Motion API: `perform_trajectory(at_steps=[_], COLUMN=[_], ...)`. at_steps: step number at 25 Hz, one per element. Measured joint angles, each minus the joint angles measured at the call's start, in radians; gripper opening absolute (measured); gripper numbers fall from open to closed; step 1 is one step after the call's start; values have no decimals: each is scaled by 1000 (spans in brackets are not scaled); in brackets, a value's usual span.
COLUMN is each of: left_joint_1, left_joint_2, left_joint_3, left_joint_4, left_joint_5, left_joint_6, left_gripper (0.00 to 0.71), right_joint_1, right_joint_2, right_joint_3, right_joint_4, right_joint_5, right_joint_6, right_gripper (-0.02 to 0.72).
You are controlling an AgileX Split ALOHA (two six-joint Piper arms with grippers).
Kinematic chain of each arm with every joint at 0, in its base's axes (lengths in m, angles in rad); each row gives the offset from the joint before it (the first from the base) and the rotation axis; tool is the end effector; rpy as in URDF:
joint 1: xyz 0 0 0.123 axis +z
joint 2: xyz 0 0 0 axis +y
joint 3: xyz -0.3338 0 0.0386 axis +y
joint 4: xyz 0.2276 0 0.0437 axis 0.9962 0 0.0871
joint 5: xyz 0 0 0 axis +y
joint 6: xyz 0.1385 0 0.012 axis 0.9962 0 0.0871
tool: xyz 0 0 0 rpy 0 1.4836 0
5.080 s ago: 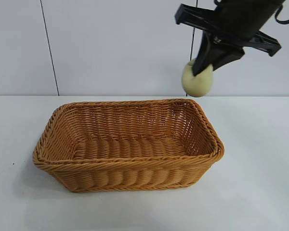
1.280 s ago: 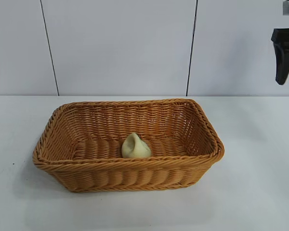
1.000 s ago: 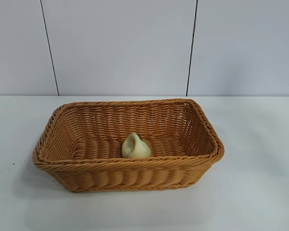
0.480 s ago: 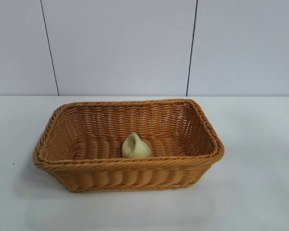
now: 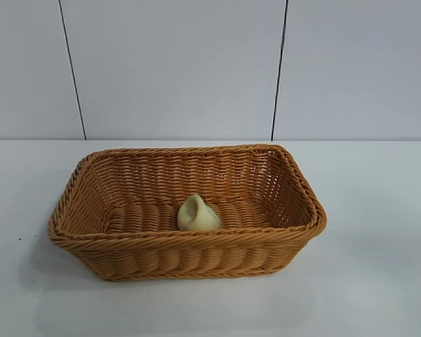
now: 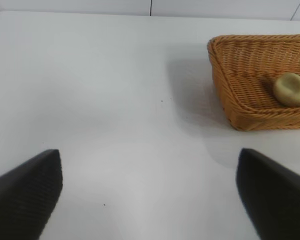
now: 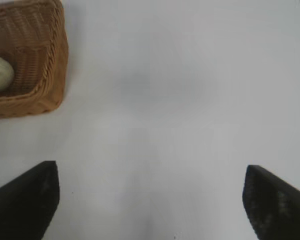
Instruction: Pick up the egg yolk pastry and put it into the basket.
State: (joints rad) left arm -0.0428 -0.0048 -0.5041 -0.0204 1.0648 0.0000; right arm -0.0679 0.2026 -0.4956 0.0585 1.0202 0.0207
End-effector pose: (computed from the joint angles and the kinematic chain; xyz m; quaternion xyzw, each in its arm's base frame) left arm -0.0326 -0.0011 0.2462 0.0187 0.8517 -0.0214 0.5232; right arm -0.0021 0.0071 0.2526 0.0420 0.8923 0.0185 0.4491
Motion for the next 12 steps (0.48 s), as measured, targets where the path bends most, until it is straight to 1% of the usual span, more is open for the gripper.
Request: perform_trajectory(at_steps=[7,12], left_joint_1=[0,0], left_joint_2=[0,0], left_joint_3=[0,0], left_joint_4=[0,0], left_joint_5=[0,0], left_joint_6=[0,0], left_gripper=[696,696], right_joint_1=[0,3], right_joint_2=[-188,-206], right_joint_3=[0,0], right_joint_4=[0,0], right_joint_5=[1,1], right_joint_6=[0,0], right_gripper=[694,694])
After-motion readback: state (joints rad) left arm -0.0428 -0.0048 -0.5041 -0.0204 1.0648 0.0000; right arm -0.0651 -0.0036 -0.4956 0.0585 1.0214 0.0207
